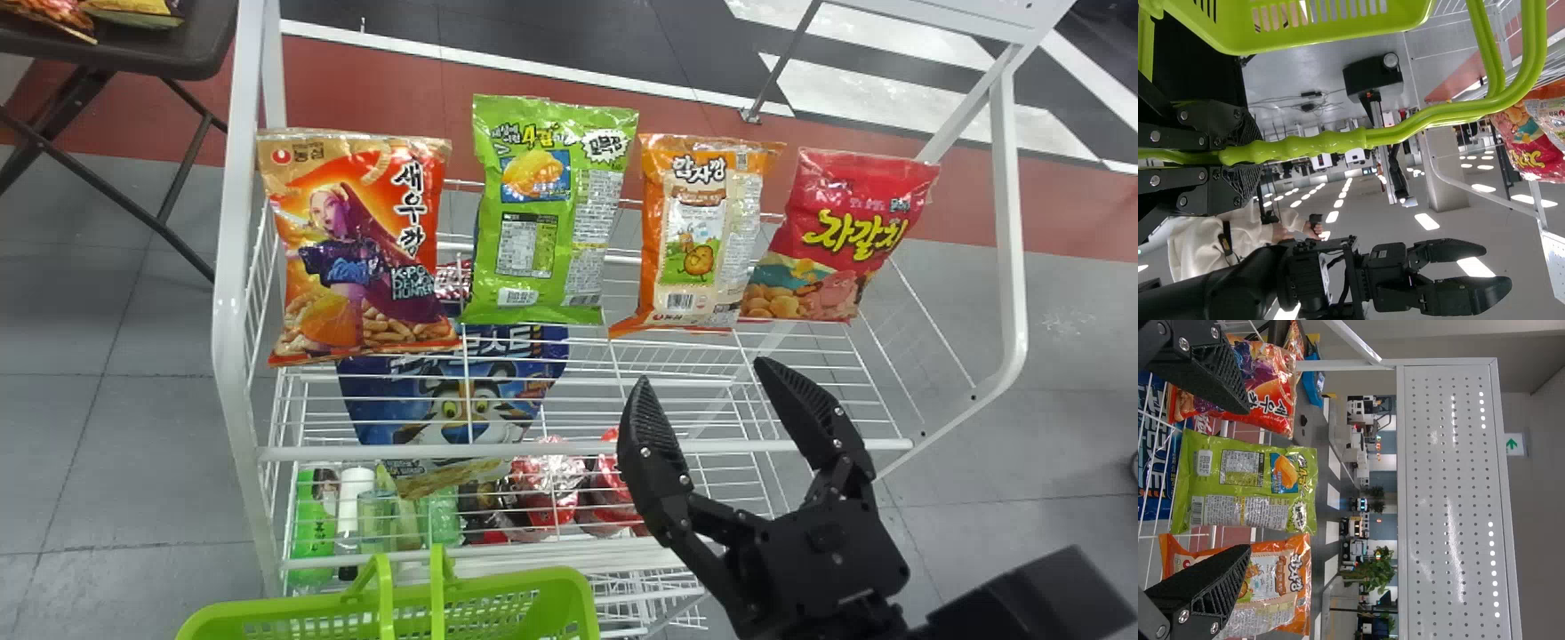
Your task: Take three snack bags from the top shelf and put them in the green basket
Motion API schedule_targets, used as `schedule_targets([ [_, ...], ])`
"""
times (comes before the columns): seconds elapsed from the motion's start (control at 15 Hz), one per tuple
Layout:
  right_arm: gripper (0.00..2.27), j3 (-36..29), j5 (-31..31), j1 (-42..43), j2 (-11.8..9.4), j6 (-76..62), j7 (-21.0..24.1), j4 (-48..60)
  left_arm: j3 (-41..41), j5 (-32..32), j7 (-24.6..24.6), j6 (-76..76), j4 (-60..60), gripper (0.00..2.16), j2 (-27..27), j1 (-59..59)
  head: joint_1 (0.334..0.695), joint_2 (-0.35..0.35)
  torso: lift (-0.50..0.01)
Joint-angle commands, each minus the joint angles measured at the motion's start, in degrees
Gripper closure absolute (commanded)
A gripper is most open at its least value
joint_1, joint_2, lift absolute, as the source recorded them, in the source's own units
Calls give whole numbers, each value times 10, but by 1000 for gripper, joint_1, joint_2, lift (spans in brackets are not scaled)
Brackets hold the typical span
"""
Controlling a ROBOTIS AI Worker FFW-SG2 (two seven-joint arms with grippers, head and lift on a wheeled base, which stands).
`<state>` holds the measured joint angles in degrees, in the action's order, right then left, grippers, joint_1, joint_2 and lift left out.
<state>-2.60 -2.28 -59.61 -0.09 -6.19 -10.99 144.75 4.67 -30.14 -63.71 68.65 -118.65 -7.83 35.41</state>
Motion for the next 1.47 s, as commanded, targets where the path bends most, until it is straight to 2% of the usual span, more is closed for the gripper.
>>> schedule_targets([
  [0.0,90,0,0,-1,1,0,0,-1,1,0,0,0,0,1359,0,0,695,-350,-44],
  [0.73,90,0,1,18,1,4,0,-17,0,-1,0,0,0,1362,1,2,695,-350,-44],
  [1.07,90,35,13,145,1,125,0,-82,-4,-4,-4,-1,-7,1362,-1,11,695,-350,-44],
  [1.27,90,71,11,271,1,230,1,-143,-5,-4,-7,0,-11,1362,-3,11,695,-350,-44],
  [1.4,90,103,24,328,1,294,29,-163,-5,-4,-10,2,-15,1362,-3,9,695,-350,-44],
])
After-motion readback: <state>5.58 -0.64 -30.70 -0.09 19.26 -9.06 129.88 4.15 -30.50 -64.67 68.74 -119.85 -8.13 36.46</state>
